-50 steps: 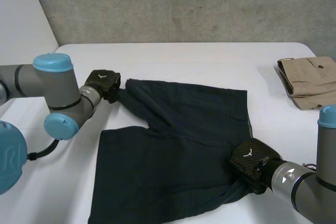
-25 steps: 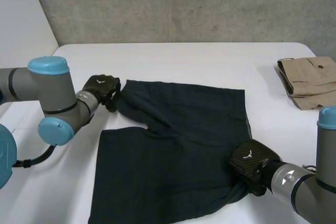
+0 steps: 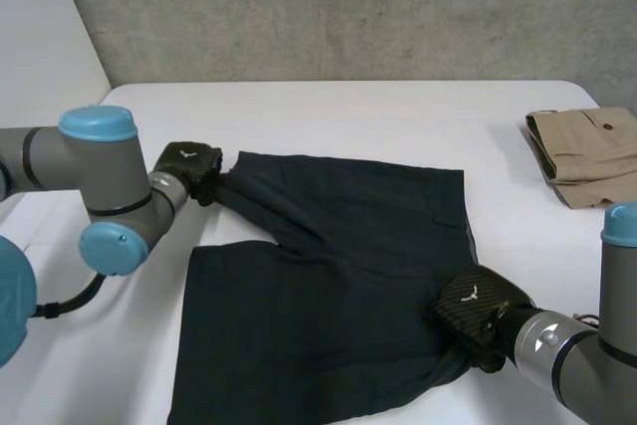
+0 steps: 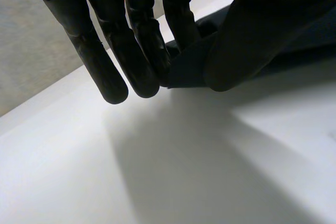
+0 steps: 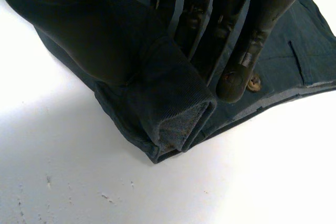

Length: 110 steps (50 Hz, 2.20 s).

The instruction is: Fold the laundry.

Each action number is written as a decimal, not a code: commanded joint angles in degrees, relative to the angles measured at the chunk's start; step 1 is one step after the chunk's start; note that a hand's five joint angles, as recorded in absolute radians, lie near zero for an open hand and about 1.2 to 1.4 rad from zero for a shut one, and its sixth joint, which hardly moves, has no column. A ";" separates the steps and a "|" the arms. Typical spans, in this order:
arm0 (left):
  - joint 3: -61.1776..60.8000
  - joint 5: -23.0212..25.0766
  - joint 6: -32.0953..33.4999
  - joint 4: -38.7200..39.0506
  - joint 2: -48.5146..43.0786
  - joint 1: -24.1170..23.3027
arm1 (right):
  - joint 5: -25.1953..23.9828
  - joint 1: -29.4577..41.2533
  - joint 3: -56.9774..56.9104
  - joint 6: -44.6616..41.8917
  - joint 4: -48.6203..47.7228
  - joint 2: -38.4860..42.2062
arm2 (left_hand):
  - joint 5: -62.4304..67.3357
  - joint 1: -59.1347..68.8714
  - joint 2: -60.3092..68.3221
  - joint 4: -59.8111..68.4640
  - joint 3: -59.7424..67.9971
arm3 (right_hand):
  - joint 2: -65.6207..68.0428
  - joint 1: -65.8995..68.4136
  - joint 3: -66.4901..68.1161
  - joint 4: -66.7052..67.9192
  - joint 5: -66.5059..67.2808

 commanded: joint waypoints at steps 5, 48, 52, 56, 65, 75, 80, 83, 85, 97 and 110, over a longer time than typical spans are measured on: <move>-8.10 -3.13 0.42 3.52 4.29 0.40 | 0.00 0.13 0.17 0.00 -0.01 0.00 | 14.08 14.05 11.76 11.37 11.93 | 12.33 23.30 11.90 11.91 12.85; -11.44 -3.04 0.51 3.78 6.22 -0.66 | 0.00 0.04 0.44 0.00 -0.01 0.00 | 14.08 14.05 11.76 11.37 11.93 | 12.33 23.30 11.90 11.91 12.85; -13.64 -4.53 0.42 4.92 9.03 0.04 | 0.09 0.04 0.52 0.00 0.08 0.00 | 14.08 14.05 11.76 11.37 11.93 | 12.33 23.30 11.90 11.91 12.85; -15.14 -5.94 1.03 6.24 9.30 0.57 | 0.09 0.13 0.53 0.09 0.08 0.00 | 14.08 14.05 11.76 11.37 11.93 | 12.33 23.30 11.90 11.91 12.85; -17.68 -6.73 1.03 6.16 9.47 0.31 | 0.00 0.13 0.44 0.53 0.08 -0.09 | -30.26 -30.30 -32.58 -32.97 -32.41 | 12.33 23.30 11.90 11.91 12.85; -26.20 -6.99 0.07 6.33 22.65 -0.04 | -0.18 0.22 -0.62 3.78 -1.59 -0.09 | -45.61 -45.65 -47.93 -48.32 -47.76 | 12.33 23.30 11.90 11.91 12.85; -34.90 -6.38 0.24 5.98 31.25 -0.83 | -0.27 0.22 -2.63 8.86 -3.61 -0.09 | -42.93 -42.96 -45.25 -45.64 -45.08 | 12.33 23.30 11.90 11.91 12.85; -40.35 -5.50 0.24 4.49 36.80 -2.32 | -0.35 0.13 -3.95 12.73 -4.40 0.00 | -39.06 -39.09 -41.38 -41.77 -41.21 | 12.33 23.30 11.90 11.91 12.85; -44.29 -4.89 0.24 2.22 40.39 -4.68 | -0.70 0.04 -4.48 14.76 -5.02 0.00 | -37.71 -37.75 -40.03 -40.42 -39.86 | 12.33 23.30 11.90 11.91 12.85; -51.79 -4.62 -8.27 -13.70 48.76 -13.83 | -2.64 0.13 -6.24 20.66 -8.10 2.46 | -38.38 -38.41 -40.70 -41.09 -40.53 | 12.33 23.30 11.90 11.91 12.85; -53.29 -4.88 -10.31 -14.15 40.16 -17.97 | -2.11 -0.05 -6.24 21.10 -9.94 3.08 | -28.49 -28.52 -30.81 -31.20 -30.64 | 12.33 23.30 11.90 11.91 12.85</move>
